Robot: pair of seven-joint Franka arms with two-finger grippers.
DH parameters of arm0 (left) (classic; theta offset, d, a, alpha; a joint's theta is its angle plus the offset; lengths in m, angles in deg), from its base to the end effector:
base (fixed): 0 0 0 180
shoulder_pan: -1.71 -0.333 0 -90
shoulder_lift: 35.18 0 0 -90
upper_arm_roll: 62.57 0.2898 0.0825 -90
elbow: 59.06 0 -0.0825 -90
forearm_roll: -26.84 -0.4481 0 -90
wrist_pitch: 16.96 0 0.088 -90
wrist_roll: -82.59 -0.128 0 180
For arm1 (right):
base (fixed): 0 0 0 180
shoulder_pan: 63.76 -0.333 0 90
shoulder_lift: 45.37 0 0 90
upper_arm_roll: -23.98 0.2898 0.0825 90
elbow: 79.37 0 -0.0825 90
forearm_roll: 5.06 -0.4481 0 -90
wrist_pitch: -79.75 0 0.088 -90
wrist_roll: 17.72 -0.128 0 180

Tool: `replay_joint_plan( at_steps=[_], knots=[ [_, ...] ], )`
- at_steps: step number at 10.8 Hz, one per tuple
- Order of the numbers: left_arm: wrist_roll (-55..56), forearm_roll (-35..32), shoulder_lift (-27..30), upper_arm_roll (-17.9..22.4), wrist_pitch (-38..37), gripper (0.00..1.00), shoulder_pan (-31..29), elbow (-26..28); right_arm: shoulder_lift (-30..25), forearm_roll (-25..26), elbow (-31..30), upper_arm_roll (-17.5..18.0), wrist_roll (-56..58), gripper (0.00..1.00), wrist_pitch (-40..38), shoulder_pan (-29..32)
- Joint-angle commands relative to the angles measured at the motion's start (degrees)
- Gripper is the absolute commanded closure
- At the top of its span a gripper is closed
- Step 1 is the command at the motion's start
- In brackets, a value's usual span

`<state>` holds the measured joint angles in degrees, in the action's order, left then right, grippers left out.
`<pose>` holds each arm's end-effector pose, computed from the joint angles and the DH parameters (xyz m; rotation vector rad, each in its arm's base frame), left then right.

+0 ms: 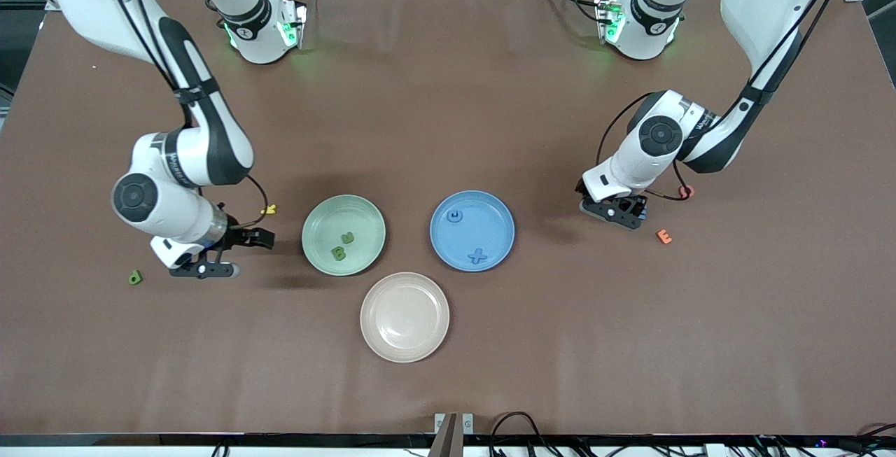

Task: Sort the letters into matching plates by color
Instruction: 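Grasp the blue g with the left gripper while the right gripper reaches N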

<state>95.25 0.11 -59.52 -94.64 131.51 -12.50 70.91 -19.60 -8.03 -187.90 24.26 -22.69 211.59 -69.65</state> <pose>0.5169 -0.2022 0.0970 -3.0449 0.7031 -0.0100 0.6570 0.0730 0.1726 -3.1050 0.0231 0.0724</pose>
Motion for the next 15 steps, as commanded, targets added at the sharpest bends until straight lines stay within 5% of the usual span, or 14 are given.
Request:
replay_joint_plan(
  at_steps=[1,7,15],
  knots=[
    [-0.27,-3.14,2.54,-1.15,1.12,0.00,-2.31,4.23,-1.42,0.59,-0.46,0.69,4.44,0.00,-2.29,6.22],
    [-0.18,-3.33,3.07,-1.42,1.03,0.00,-3.98,6.61,-0.63,0.85,0.42,0.16,8.58,0.00,-1.59,16.50],
    [2.19,-3.33,2.28,-1.42,0.68,0.00,-5.05,7.32,3.93,0.94,0.25,-1.16,8.23,0.00,3.15,21.61]
  ],
)
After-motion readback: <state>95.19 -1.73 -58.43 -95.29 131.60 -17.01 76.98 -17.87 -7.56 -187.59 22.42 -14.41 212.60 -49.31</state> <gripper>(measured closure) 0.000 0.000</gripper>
